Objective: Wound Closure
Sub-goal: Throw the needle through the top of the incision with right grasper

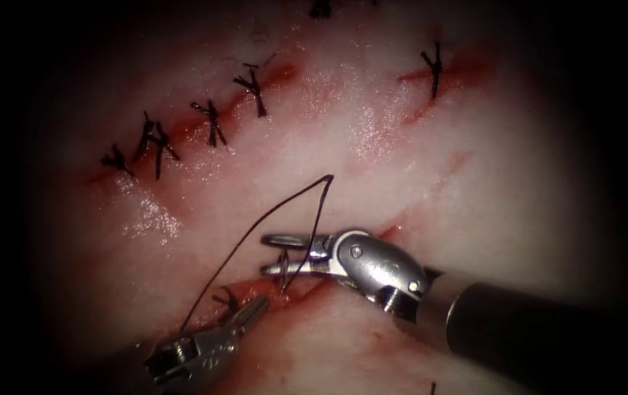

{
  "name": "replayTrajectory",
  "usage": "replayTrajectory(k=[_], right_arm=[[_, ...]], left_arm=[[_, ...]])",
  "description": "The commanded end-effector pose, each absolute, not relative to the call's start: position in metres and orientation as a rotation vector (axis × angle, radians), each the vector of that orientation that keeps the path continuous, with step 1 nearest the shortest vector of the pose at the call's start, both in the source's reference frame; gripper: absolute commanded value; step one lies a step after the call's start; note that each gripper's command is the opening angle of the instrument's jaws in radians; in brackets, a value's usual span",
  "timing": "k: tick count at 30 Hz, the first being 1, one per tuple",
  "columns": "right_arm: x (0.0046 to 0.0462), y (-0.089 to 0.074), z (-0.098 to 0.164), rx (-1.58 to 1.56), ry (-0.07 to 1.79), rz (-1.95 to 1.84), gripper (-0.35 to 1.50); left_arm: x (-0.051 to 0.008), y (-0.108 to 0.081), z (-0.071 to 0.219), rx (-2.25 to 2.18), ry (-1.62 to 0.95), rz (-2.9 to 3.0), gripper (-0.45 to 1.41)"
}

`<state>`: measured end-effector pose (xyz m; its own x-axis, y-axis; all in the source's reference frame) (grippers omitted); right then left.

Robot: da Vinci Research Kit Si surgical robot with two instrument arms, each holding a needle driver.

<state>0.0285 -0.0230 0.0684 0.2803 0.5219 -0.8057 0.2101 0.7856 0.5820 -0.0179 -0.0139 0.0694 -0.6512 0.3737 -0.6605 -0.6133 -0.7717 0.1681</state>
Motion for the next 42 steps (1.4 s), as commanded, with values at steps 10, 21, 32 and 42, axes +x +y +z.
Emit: replayTrajectory(k=[10,21,32,42], right_arm=[[0.0315,-0.0170,0.0648,0.594,1.374,0.215,-0.35],[0.0312,-0.0156,0.0649,0.665,1.441,0.321,-0.35],[0.0311,-0.0125,0.0644,0.864,1.472,0.594,-0.35],[0.0318,-0.0144,0.0658,1.117,1.415,0.848,-0.35]], left_arm=[[-0.0183,-0.0143,0.0694,-0.836,0.518,2.385,-0.37],[-0.0184,-0.0144,0.0694,-0.835,0.518,2.384,-0.37],[-0.0187,-0.0143,0.0692,-0.832,0.521,2.380,-0.33],[-0.0187,-0.0143,0.0691,-0.833,0.517,2.375,-0.35]])
